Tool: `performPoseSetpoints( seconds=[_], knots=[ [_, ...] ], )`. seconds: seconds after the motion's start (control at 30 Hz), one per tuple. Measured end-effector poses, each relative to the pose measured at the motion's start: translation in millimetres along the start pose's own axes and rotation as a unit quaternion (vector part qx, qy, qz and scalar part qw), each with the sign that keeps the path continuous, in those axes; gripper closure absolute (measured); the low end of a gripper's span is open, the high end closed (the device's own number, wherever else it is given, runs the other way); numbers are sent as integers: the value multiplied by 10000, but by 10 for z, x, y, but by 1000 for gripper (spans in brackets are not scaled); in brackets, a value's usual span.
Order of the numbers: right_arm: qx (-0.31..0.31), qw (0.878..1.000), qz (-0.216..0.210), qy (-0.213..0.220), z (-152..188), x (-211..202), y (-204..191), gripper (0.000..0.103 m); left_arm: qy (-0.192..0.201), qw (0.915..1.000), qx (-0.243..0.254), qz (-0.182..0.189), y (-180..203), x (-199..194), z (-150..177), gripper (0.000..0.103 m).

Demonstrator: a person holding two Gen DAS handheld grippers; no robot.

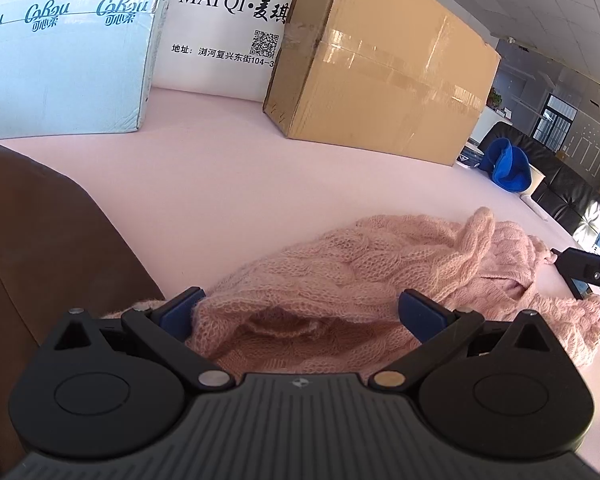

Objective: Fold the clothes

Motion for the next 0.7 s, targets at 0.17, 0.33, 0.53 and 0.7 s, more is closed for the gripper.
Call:
performPoseSetpoints(
  seconds=[0.17,0.33,0.53,0.7],
  knots=[
    [609,9977,-119,-281,105,48,255,61,6,10000,18,-18,1,-4,4,0],
    [2106,9728,-952,140,-64,-20,601,42,2,9999,98,-79,29,7,0,0],
    [3311,9303,-1542,-347,-487,378,718,40,8,10000,78,-61,21,-2,0,0],
    [3817,9093,-1262,-1073,-561,746,672,39,6,9999,101,-69,24,-5,0,0]
  ],
)
Point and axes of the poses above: each gripper's, at about its wrist camera, not at the fingertips, and x roughly the way its jaws point, y to its right, z to its underside, the point moved 3 cm from there along x, roughly the way its jaws point, and after that the axes turned 7 degrees about -z, right-handed, at the moved point
